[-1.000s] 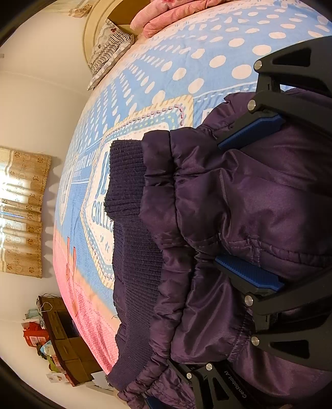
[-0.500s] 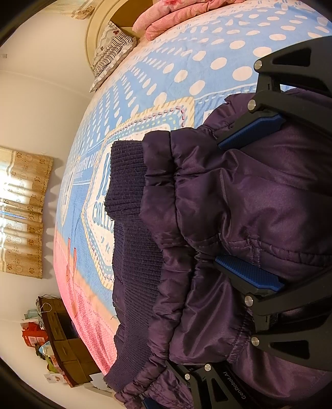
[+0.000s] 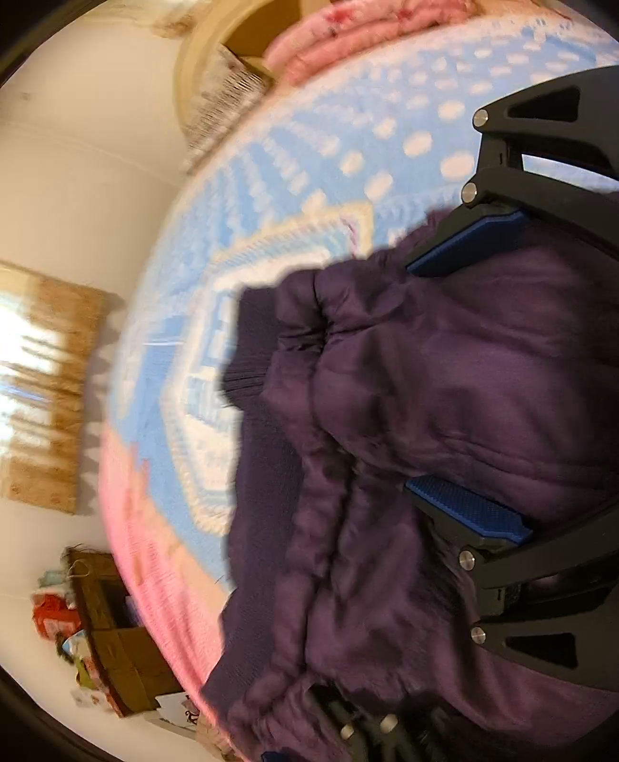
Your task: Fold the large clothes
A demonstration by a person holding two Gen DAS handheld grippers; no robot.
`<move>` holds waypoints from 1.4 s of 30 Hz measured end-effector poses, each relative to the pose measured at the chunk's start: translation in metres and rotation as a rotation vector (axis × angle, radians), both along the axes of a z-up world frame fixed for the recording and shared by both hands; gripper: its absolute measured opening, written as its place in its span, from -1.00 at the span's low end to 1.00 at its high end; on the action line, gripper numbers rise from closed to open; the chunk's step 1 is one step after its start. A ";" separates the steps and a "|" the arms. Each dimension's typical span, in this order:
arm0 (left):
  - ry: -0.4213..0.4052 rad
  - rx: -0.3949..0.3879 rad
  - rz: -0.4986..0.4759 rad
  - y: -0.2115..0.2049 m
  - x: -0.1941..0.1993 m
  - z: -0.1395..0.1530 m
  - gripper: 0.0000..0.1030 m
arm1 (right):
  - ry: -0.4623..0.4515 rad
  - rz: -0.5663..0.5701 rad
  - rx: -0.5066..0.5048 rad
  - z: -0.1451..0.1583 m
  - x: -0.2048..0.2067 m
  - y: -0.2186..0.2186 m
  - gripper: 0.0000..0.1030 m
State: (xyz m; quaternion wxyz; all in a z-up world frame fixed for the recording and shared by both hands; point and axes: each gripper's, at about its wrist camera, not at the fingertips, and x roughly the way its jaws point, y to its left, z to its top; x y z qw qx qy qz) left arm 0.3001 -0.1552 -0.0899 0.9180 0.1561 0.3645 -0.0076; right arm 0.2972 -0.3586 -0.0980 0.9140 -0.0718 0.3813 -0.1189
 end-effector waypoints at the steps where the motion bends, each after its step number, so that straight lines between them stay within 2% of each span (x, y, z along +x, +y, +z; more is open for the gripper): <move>1: -0.025 -0.022 0.000 0.009 -0.009 0.009 0.83 | -0.042 0.015 0.022 0.008 -0.009 0.007 0.67; 2: -0.067 -0.036 0.000 0.020 -0.019 0.019 0.99 | -0.061 0.036 0.036 0.011 -0.013 0.014 0.67; 4: -0.165 -0.023 0.011 0.035 -0.032 0.029 1.00 | -0.029 0.113 0.064 0.003 -0.009 0.032 0.68; 5: -0.180 -0.004 0.012 0.041 -0.033 0.028 1.00 | -0.002 0.119 0.060 -0.005 -0.004 0.037 0.68; 8: -0.091 0.058 0.039 0.052 -0.015 0.005 1.00 | 0.035 0.104 0.051 -0.026 0.005 0.039 0.72; 11: -0.026 -0.006 0.032 0.060 -0.004 -0.014 1.00 | 0.057 0.112 0.052 -0.032 0.010 0.037 0.75; 17: -0.007 -0.064 0.038 0.064 0.005 -0.024 1.00 | 0.082 0.116 0.043 -0.040 0.016 0.036 0.78; 26: -0.032 -0.043 0.040 0.059 -0.008 -0.024 1.00 | 0.066 0.114 0.053 -0.038 0.011 0.038 0.80; 28: 0.024 -0.112 0.015 0.070 -0.007 -0.015 1.00 | 0.070 0.120 0.059 -0.027 0.006 0.036 0.80; 30: 0.059 -0.183 -0.009 0.089 -0.013 0.002 1.00 | 0.015 0.107 0.045 -0.004 -0.014 0.040 0.80; 32: 0.024 -0.245 -0.027 0.118 -0.024 0.028 1.00 | -0.110 0.143 0.064 0.024 -0.044 0.057 0.80; 35: 0.032 -0.394 -0.057 0.175 -0.020 0.055 1.00 | -0.167 0.263 0.053 0.042 -0.072 0.105 0.80; 39: 0.132 -0.524 -0.032 0.222 0.017 0.042 1.00 | -0.156 0.487 -0.023 0.032 -0.091 0.190 0.80; 40: 0.161 -0.575 -0.025 0.230 0.025 0.034 1.00 | -0.150 0.538 -0.049 0.026 -0.094 0.211 0.80; 42: 0.260 -0.734 -0.022 0.243 0.042 0.013 1.00 | -0.120 0.615 -0.096 0.009 -0.100 0.249 0.80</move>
